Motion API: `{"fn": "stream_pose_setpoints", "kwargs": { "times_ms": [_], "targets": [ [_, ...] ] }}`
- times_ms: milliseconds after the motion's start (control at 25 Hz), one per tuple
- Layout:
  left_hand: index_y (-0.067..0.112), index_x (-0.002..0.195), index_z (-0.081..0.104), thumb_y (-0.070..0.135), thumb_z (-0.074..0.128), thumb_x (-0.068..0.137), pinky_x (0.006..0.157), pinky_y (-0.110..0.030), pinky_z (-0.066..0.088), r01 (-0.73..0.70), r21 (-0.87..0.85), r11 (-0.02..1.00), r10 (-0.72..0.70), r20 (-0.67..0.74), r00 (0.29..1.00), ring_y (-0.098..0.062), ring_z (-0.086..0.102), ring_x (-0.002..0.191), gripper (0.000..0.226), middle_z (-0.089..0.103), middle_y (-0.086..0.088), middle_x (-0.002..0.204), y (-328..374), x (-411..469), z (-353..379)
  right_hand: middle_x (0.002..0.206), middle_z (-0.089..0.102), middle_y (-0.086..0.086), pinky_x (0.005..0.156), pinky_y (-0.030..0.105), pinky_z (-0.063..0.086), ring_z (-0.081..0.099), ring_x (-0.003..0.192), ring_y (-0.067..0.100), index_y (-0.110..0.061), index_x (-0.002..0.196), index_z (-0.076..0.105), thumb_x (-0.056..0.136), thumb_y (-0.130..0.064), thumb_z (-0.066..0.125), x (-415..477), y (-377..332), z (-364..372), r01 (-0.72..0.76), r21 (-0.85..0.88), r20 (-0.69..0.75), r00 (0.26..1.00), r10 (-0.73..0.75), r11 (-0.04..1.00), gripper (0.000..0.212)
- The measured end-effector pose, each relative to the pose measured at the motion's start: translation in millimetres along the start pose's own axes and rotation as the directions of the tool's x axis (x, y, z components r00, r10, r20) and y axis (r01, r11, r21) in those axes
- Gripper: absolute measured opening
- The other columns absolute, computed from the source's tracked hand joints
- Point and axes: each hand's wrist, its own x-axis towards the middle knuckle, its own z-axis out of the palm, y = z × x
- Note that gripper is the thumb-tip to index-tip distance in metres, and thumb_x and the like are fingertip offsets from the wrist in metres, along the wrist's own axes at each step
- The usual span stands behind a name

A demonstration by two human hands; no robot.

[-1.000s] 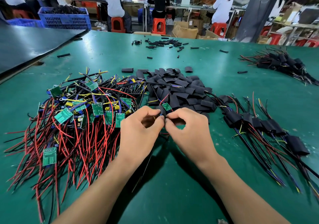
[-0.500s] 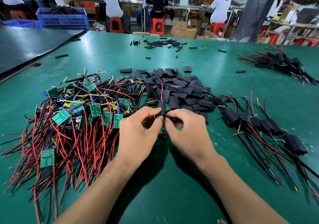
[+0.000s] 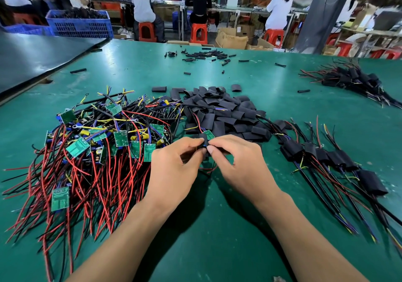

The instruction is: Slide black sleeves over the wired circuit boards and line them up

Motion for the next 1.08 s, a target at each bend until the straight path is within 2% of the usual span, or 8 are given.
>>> {"fn": "stream_pose_setpoints", "kwargs": {
  "times_ms": [120,200,360,480,600,760,960,1080],
  "targets": [
    [0.019,0.096,0.078,0.004,0.078,0.082,0.081,-0.020,0.057,0.010,-0.027,1.000,-0.010,0.005,1.000,0.002,0.071,0.081,0.021,0.073,0.025,0.088,1.1,0.9,-0.2,0.095,0.073,-0.003,0.081,0.020,0.050,0.063,0.084,0.005,-0.009,0.096,0.075,0.091,-0.015,0.069,0.5,1.2,-2.6,-0.042,0.060,-0.001,0.999,0.043,0.997,0.010],
    [0.018,0.096,0.078,0.003,0.078,0.082,0.081,-0.023,0.058,0.010,-0.026,1.000,-0.010,0.012,1.000,0.001,0.072,0.081,0.020,0.073,0.026,0.086,1.1,0.5,0.1,0.094,0.073,-0.003,0.080,0.023,0.051,0.064,0.082,0.007,-0.010,0.096,0.076,0.090,-0.017,0.069,0.0,0.8,-2.7,-0.044,0.049,0.001,0.999,0.044,0.998,0.011],
    [0.014,0.099,0.078,0.003,0.076,0.083,0.083,-0.028,0.059,-0.027,0.015,1.000,0.027,0.020,0.999,0.000,0.072,0.081,0.019,0.075,0.016,0.087,0.1,-0.6,-0.7,0.091,0.074,0.000,0.079,0.031,0.053,0.066,0.082,0.013,-0.007,0.094,0.076,0.090,-0.014,0.067,-0.6,-2.1,-2.0,-0.045,0.050,0.012,0.999,0.045,0.998,0.012],
    [0.015,0.100,0.078,0.004,0.075,0.084,0.083,-0.024,0.058,-0.046,0.029,0.999,0.045,0.026,0.999,0.003,0.071,0.082,0.020,0.073,0.021,0.086,0.8,-0.8,-2.3,0.092,0.074,0.000,0.080,0.029,0.052,0.066,0.082,0.012,-0.007,0.094,0.077,0.090,-0.012,0.068,-0.3,-2.0,-4.3,-0.057,0.067,0.026,0.998,0.056,0.996,0.011],
    [0.015,0.102,0.078,0.003,0.074,0.084,0.081,-0.019,0.056,-0.073,0.080,0.994,0.070,0.043,0.997,0.005,0.070,0.080,0.022,0.069,0.028,0.083,1.4,-1.4,-2.3,0.086,0.073,0.001,0.075,0.030,0.051,0.065,0.075,0.015,-0.007,0.090,0.075,0.087,-0.014,0.066,-1.4,-3.5,-1.2,-0.064,0.043,-0.005,0.998,0.064,0.997,0.012],
    [0.016,0.102,0.079,0.001,0.073,0.083,0.079,-0.010,0.052,-0.086,0.111,0.990,0.084,0.017,0.996,0.009,0.068,0.080,0.024,0.070,0.025,0.085,2.0,-1.3,-2.1,0.085,0.072,-0.001,0.073,0.031,0.052,0.064,0.073,0.014,-0.012,0.088,0.074,0.084,-0.017,0.066,-2.3,-4.8,5.9,-0.121,0.037,-0.030,0.992,0.122,0.992,0.010],
    [0.017,0.100,0.079,0.002,0.073,0.083,0.081,-0.015,0.054,-0.041,0.064,0.997,0.042,-0.016,0.999,0.007,0.070,0.082,0.024,0.072,0.023,0.084,2.8,-1.8,-0.5,0.086,0.071,-0.004,0.072,0.036,0.056,0.065,0.074,0.013,-0.016,0.091,0.073,0.085,-0.031,0.057,-4.1,-5.5,10.7,-0.161,0.044,-0.039,0.986,0.162,0.986,0.022],
    [0.019,0.099,0.080,0.003,0.074,0.083,0.079,-0.013,0.054,-0.038,0.072,0.997,0.040,-0.030,0.999,0.007,0.069,0.079,0.023,0.072,0.028,0.080,4.0,-1.7,0.6,0.089,0.073,-0.001,0.073,0.037,0.056,0.066,0.076,0.017,-0.013,0.094,0.074,0.087,-0.031,0.055,-4.3,-5.6,12.9,-0.159,0.024,-0.035,0.986,0.160,0.987,0.027]
  ]
}}
